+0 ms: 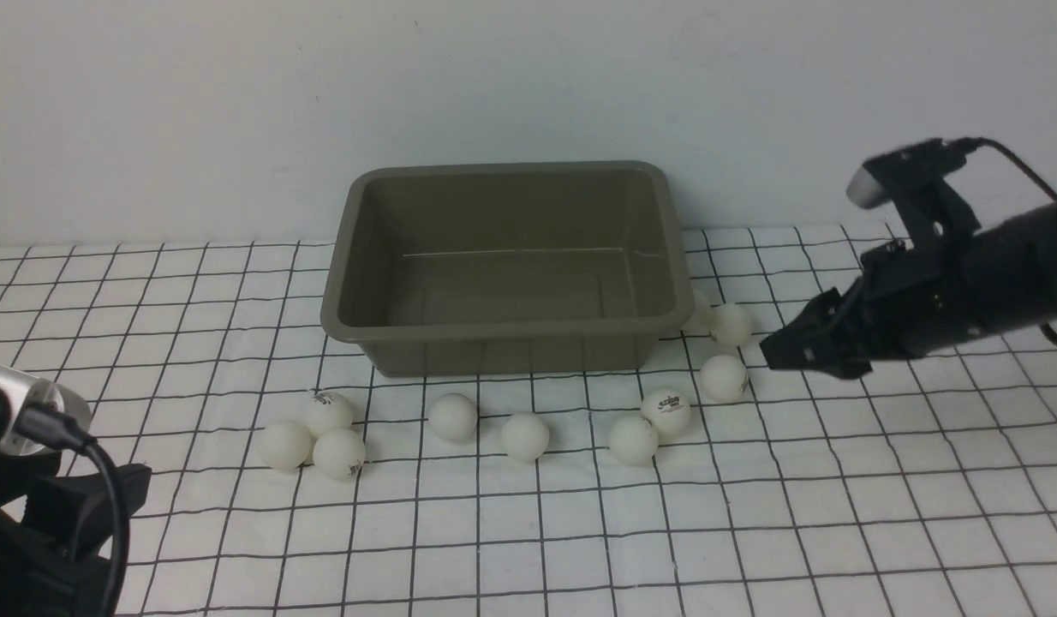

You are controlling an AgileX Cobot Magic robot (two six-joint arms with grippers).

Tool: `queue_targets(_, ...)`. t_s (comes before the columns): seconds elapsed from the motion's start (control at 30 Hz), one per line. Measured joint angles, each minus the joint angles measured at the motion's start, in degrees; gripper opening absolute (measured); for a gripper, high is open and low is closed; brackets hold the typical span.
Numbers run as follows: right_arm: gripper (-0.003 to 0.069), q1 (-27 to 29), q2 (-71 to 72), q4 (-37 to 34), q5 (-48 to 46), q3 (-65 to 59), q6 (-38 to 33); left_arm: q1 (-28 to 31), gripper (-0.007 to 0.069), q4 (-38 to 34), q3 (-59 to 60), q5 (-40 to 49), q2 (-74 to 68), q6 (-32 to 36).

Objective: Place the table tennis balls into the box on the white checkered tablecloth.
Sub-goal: 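Reach for and grasp a ping pong ball on the table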

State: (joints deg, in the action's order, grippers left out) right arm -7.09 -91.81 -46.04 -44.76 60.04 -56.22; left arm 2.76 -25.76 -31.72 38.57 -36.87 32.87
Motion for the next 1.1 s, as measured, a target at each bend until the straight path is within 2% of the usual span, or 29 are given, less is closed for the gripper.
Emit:
queue_targets(0.13,0.0323,0.0,-4.48,0.54,-1.31,5.35,3.0,0.0,0.0405,0.0,0.0,0.0,0.0,0.0)
queue_targets(0.23,0.0324,0.0,-10.76,3.87,-2.13,11.07,8.03,0.0,0.0405,0.0,0.0,0.0,0.0,0.0)
queue_targets(0.63,0.0389,-2.58,-15.06,7.11,-1.13,12.19,8.7,0.0,0.0405,0.0,0.0,0.0,0.0,0.0)
queue_targets(0.8,0.0395,-5.03,-17.15,8.68,1.53,12.76,9.01,0.0,0.0405,0.0,0.0,0.0,0.0,0.0)
queue_targets(1.1,0.0396,-5.1,-18.67,13.76,5.58,12.76,12.64,0.0,0.0405,0.0,0.0,0.43,0.0,0.0)
